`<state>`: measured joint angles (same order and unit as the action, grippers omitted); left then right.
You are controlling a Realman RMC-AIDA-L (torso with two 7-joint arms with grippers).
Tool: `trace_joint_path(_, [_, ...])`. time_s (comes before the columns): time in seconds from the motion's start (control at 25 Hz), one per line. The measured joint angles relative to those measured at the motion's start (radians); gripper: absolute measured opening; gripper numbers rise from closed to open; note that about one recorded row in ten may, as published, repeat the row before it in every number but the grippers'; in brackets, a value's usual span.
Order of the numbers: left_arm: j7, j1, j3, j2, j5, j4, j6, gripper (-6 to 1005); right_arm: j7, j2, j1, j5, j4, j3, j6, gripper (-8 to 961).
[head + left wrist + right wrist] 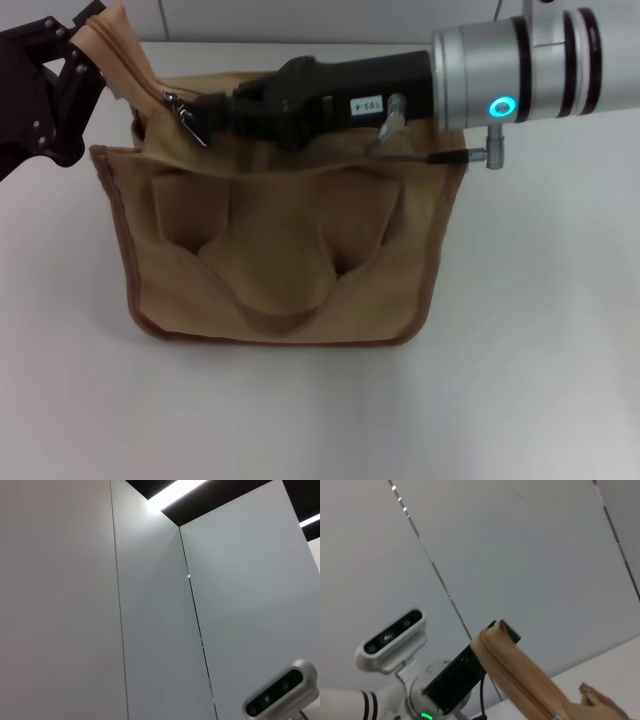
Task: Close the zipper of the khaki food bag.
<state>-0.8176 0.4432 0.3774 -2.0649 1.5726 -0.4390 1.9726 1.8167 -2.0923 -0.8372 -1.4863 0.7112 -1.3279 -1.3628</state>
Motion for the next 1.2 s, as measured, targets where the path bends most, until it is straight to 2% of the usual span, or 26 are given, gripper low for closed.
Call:
trace_joint_path(0.28, [-0.008,-0.003,0.000,0.000,0.000,0.000,-0.001,44,-0.021,0.000,0.039,0.014,0.050,-0.013,-0.005,-3])
trace_joint_path(0.48, [-0.008,-0.003,-0.001,0.000,0.000,0.001,-0.002,45,-0.020,0.000,0.046,0.014,0.051,-0.013,-0.003,14])
trace_joint_path(1.12, [-0.012,-0.001,0.003,-0.004,0.000,0.007,0.002,49,-0.016,0.000,0.025,0.018,0.055,-0.076,0.083,274])
trace_joint_path(1.2, [-0.012,0.000,0.009,-0.005,0.000,0.008,0.002,49,-0.014,0.000,0.018,0.033,0.056,-0.090,0.091,265])
